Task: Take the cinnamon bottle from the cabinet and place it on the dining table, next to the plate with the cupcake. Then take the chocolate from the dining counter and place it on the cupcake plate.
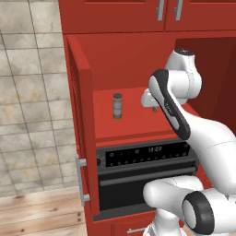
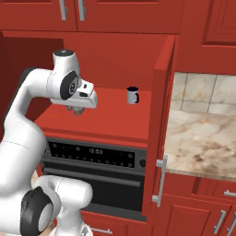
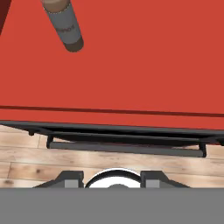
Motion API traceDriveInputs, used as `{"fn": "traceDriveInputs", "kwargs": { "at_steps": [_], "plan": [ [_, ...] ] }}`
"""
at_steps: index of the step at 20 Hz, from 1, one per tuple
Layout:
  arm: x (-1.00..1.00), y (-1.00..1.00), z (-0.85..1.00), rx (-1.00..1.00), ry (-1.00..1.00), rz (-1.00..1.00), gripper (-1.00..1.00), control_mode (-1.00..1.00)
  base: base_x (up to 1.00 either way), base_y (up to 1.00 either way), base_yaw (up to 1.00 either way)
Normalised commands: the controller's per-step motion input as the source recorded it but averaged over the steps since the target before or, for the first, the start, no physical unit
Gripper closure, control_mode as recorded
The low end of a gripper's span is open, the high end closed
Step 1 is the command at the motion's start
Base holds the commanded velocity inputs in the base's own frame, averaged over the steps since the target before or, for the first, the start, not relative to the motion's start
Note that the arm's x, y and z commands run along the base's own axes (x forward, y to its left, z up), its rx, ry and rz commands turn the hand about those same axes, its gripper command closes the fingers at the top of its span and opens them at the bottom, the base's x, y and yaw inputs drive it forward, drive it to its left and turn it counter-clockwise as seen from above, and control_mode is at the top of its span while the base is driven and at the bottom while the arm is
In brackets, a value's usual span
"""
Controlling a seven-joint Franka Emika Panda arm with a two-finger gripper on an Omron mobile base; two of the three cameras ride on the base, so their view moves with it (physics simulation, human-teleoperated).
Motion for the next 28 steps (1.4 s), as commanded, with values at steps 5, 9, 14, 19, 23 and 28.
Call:
{"fn": "traceDriveInputs", "kwargs": {
  "at_steps": [5, 9, 14, 19, 23, 28],
  "plan": [
    [-0.14, 0.00, -0.04, 0.02, 0.00, 0.00, -1.00, -1.00, 0.00, 0.00, 0.00],
    [-0.58, 0.00, -0.19, 0.12, -0.30, 0.28, -1.00, -1.00, 0.00, 0.00, 0.00],
    [-0.36, 0.00, -0.18, 0.18, -0.29, 0.65, -1.00, -1.00, 0.00, 0.00, 0.00],
    [0.06, 0.07, -0.13, 0.19, -0.37, 0.69, -1.00, -1.00, 0.00, 0.00, 0.00],
    [0.25, 0.11, -0.10, 0.17, -0.40, 0.61, -1.00, -1.00, 0.00, 0.00, 0.00],
    [0.38, 0.14, -0.04, 0.13, -0.41, 0.47, -1.00, -1.00, 0.00, 0.00, 0.00]
  ]
}}
